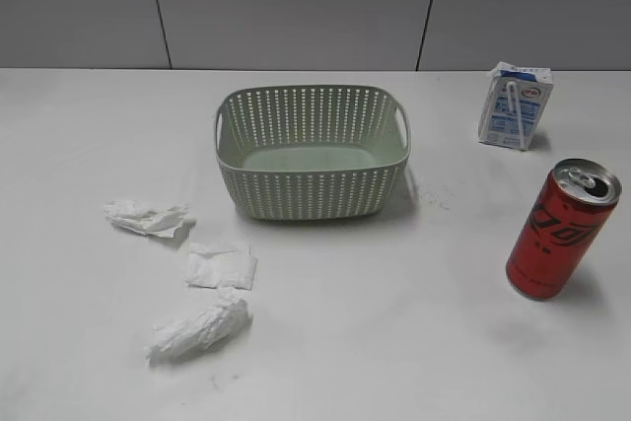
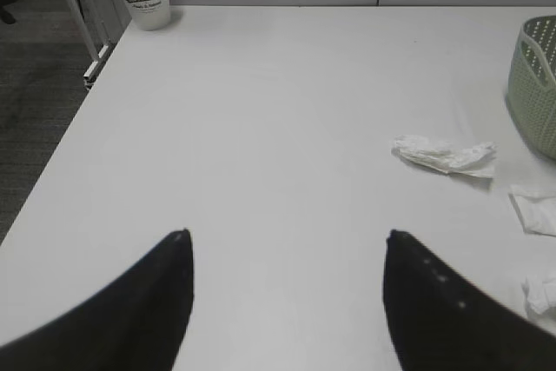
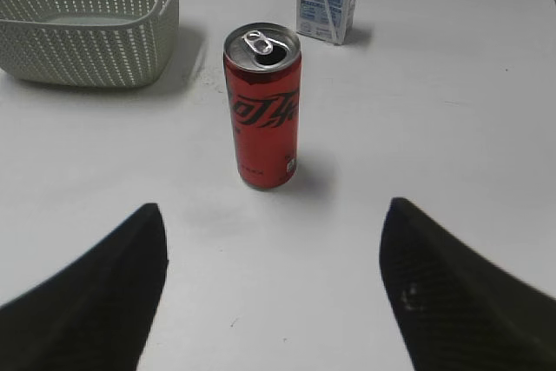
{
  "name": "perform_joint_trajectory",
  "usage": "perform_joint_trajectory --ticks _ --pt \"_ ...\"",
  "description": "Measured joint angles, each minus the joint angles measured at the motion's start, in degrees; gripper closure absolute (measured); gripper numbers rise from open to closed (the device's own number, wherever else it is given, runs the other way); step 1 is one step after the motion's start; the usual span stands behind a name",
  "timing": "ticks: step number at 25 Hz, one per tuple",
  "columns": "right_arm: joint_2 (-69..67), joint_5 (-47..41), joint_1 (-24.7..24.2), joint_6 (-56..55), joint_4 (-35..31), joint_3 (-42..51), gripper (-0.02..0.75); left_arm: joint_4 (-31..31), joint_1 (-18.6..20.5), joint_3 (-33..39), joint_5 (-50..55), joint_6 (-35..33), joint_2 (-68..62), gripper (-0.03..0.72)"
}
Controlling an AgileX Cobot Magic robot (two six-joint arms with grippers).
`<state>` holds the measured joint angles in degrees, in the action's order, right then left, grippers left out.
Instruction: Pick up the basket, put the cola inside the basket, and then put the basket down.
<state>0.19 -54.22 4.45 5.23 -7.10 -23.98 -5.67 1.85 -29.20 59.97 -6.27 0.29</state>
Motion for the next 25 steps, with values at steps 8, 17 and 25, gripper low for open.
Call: perform_joint_trajectory --ticks 8,17,25 --pt "0.0 0.0 0.0 0.0 0.0 0.0 0.165 0.0 0.0 0.0 0.0 0.0 0.0 0.177" --pt "0.0 0.0 0.0 0.0 0.0 0.0 0.165 -0.8 0.0 -1.4 -1.4 0.0 -1.0 0.177" --pt "0.0 0.0 0.0 0.0 0.0 0.0 0.165 -3.1 0.0 -6.9 -12.0 -0.8 -20.4 0.178"
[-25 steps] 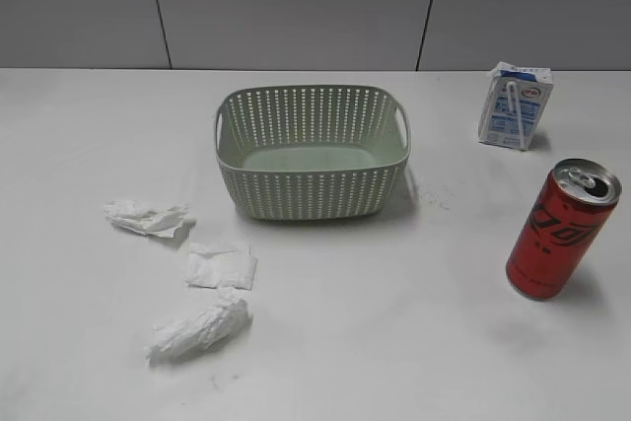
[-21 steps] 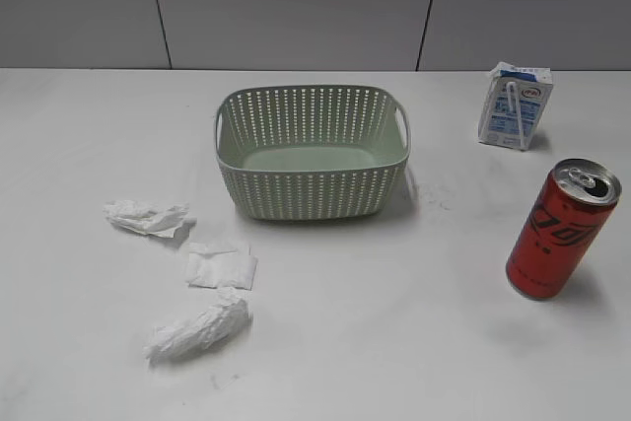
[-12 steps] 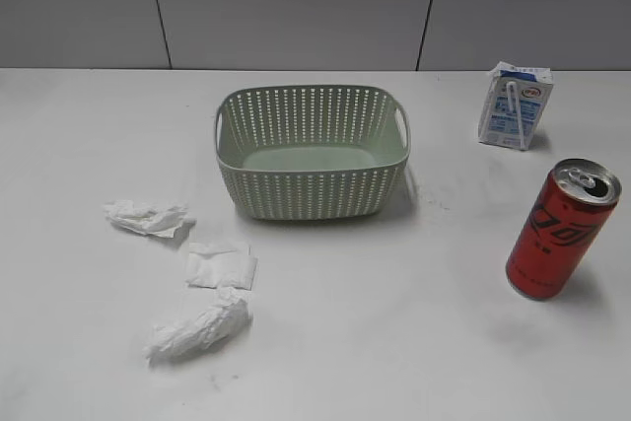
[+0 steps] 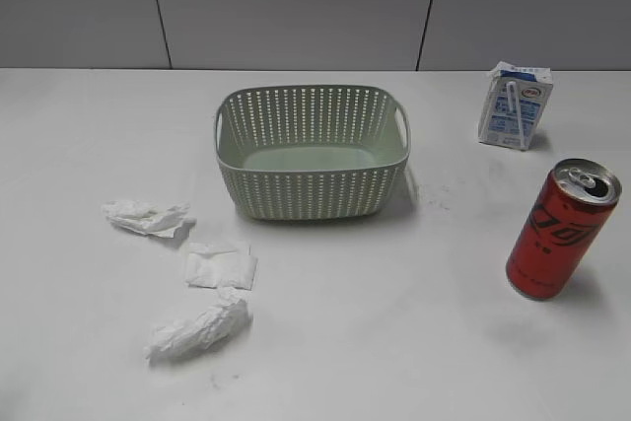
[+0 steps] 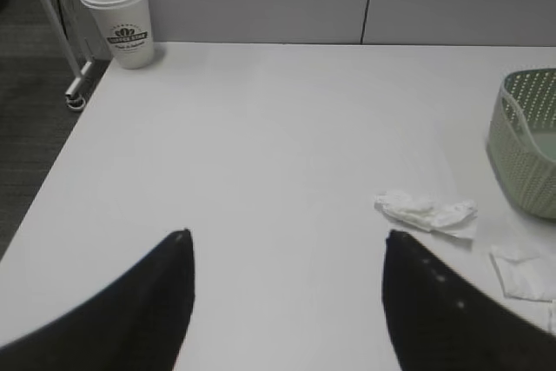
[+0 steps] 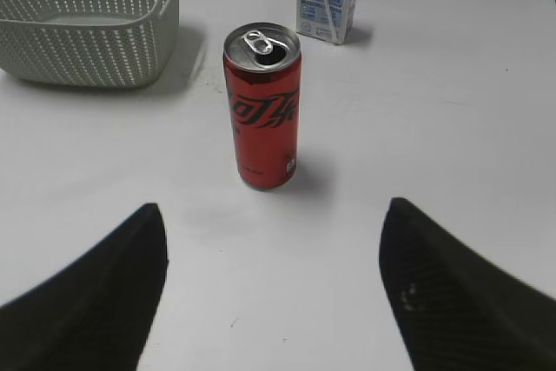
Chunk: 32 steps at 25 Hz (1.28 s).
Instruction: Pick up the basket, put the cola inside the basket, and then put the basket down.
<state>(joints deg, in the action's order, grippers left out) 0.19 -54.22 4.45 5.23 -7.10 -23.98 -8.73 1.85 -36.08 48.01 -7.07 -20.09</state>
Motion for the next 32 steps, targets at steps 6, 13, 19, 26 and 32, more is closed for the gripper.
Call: perform_joint_trajectory --ticks 6,13,19,26,32 --pt "0.0 0.0 0.0 0.0 0.4 0.0 0.165 -1.4 0.0 -7.2 -4.1 -2.9 -20.8 0.178" --pt "0.0 0.0 0.0 0.0 0.5 0.0 0.165 -1.7 -3.3 -21.2 -3.8 -4.5 -42.4 0.179" --pt "0.0 0.0 0.0 0.0 0.5 0.0 0.165 0.0 -12.7 -35.4 0.7 -0.4 -58.2 0.182" --pt "0.0 0.0 0.0 0.0 0.5 0.0 0.166 11.5 -24.1 -53.6 11.9 15.7 -77.8 0.183" --pt "0.0 0.0 0.0 0.0 0.5 0.0 0.166 11.0 -29.8 -64.4 15.8 25.3 -93.1 0.183"
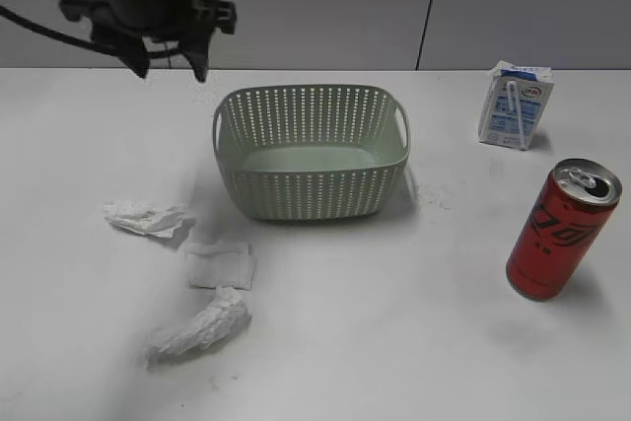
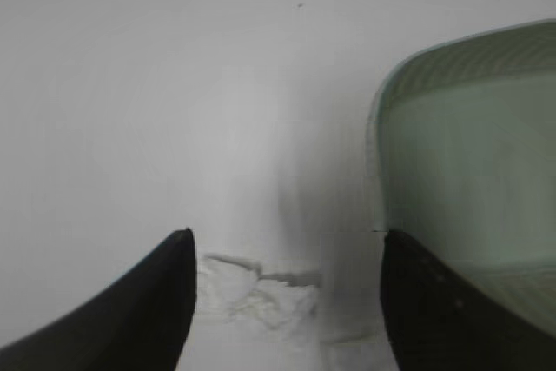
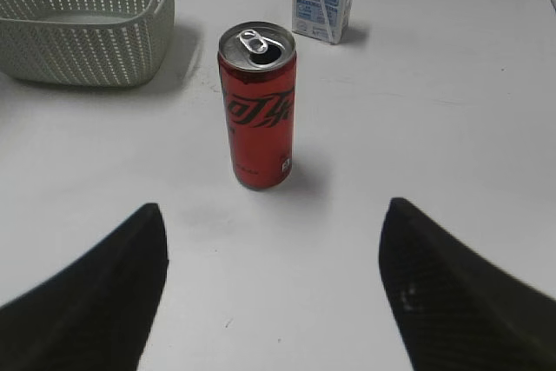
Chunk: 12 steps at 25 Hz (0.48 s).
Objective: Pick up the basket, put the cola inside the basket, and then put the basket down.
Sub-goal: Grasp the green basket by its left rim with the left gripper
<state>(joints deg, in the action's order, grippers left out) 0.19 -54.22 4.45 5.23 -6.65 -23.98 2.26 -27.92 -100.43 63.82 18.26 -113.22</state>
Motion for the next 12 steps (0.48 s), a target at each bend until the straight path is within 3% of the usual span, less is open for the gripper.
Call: perform_joint_trajectory --ticks 12 --pt "0.0 0.0 0.0 0.0 0.0 0.0 0.166 -7.4 -1.2 -1.2 -6.1 3.9 -13.0 0.184"
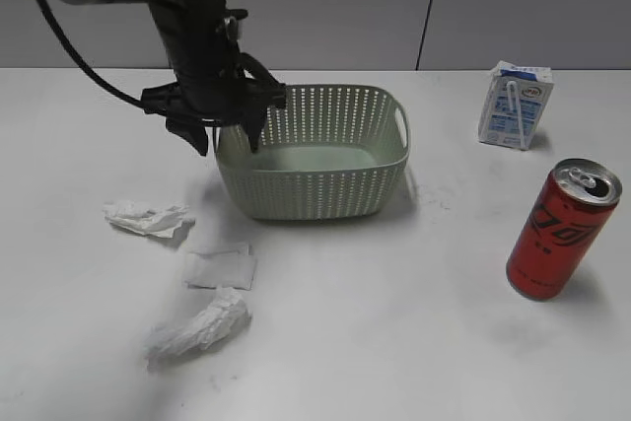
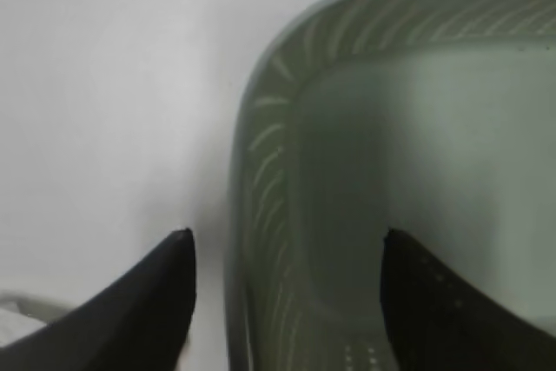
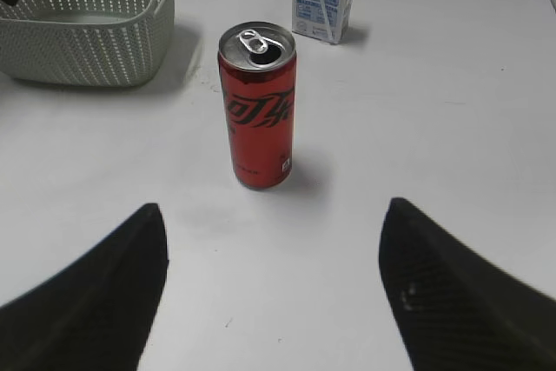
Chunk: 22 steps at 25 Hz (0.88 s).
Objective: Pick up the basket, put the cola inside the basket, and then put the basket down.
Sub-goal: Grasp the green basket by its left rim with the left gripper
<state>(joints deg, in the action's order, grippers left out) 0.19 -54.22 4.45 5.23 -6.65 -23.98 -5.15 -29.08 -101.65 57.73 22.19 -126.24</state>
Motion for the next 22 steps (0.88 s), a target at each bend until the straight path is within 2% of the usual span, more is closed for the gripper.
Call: perform_joint_trajectory --ticks 2,4,10,13,22 --pt "0.0 0.0 0.0 0.0 0.0 0.0 0.166 0.1 0.0 0.0 0.0 0.0 -0.5 0.194" --pt "0.0 0.0 0.0 0.0 0.0 0.0 0.166 0.1 0.0 0.0 -0.2 0.0 -0.5 0.249" --pt "0.0 0.0 0.0 0.0 0.0 0.0 0.166 0.3 0.0 0.0 0.4 0.0 -0.5 0.581" --pt "0.0 0.0 0.0 0.0 0.0 0.0 0.166 0.1 0.0 -0.1 1.1 0.3 -0.5 0.680" --pt "0.0 0.0 0.0 0.0 0.0 0.0 0.166 -1.0 1.7 -0.2 6.1 1.7 1.7 0.691"
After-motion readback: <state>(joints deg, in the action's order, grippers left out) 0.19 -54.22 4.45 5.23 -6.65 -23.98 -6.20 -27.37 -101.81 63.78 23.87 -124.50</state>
